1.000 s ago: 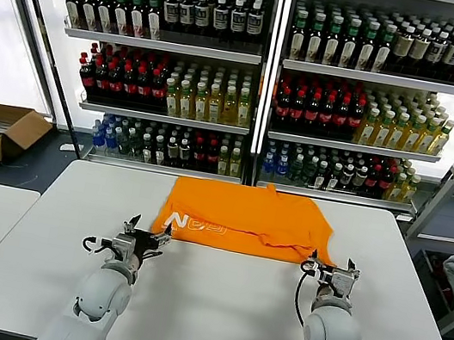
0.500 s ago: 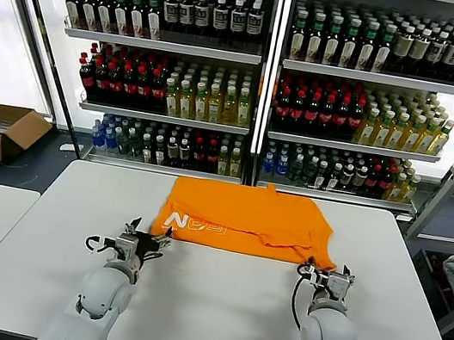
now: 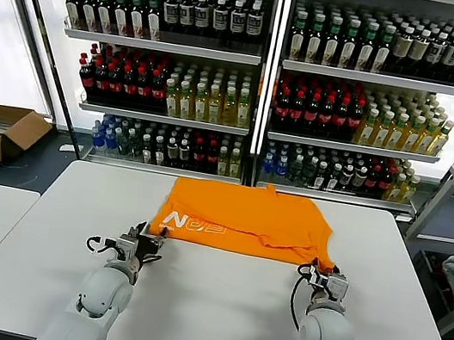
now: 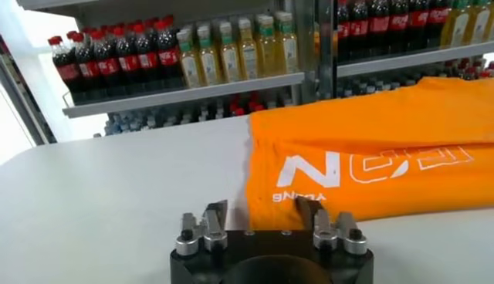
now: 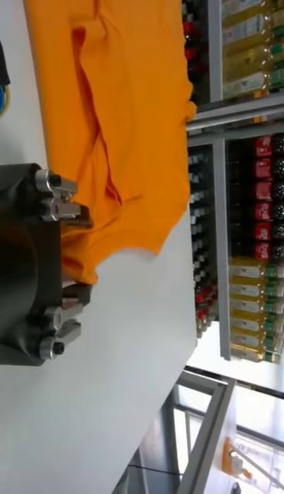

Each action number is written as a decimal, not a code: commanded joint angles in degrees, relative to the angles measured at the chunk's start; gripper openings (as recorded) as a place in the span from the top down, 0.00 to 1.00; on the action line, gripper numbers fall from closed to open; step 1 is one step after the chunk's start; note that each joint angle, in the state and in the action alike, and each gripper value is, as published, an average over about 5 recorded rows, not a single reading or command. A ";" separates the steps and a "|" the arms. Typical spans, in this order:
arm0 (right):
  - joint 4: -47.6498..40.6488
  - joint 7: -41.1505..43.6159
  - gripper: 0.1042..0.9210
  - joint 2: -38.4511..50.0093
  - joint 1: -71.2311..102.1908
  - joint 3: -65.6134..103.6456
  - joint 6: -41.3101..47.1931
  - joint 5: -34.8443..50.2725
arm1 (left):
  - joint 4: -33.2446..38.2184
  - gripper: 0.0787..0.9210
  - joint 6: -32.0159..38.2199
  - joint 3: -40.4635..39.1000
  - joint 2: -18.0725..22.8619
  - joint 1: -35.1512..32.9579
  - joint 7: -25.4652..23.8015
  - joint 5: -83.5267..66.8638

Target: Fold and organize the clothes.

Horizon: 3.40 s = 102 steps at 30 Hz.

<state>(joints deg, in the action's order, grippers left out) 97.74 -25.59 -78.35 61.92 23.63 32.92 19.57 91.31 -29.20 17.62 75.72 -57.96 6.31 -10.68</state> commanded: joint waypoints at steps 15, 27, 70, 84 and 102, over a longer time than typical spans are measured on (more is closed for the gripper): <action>4.56 -1.25 0.99 0.31 2.32 -0.54 0.28 0.17 | 4.91 0.99 -3.36 0.34 -1.30 -2.63 -0.56 -1.37; 18.16 -3.15 0.99 -1.46 11.61 1.41 0.24 -2.46 | 16.28 0.99 -2.40 3.09 -4.15 -11.68 0.78 -2.13; 29.97 -3.61 0.15 -1.10 34.05 -0.48 0.20 -10.15 | 42.55 0.28 3.20 4.84 -1.17 -46.58 5.78 5.08; 23.62 -3.21 0.12 -0.48 24.89 -1.60 0.44 -11.05 | 40.75 0.12 0.61 6.20 -1.45 -40.25 5.24 3.50; 22.26 -0.15 0.12 3.11 11.70 3.03 0.52 -3.85 | 41.10 0.12 -3.83 10.78 -5.71 -31.73 1.73 -3.40</action>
<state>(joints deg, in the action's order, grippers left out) 120.27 -27.39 -76.21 77.30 25.61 33.48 13.82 132.28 -31.70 26.66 71.29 -93.03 9.37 -11.66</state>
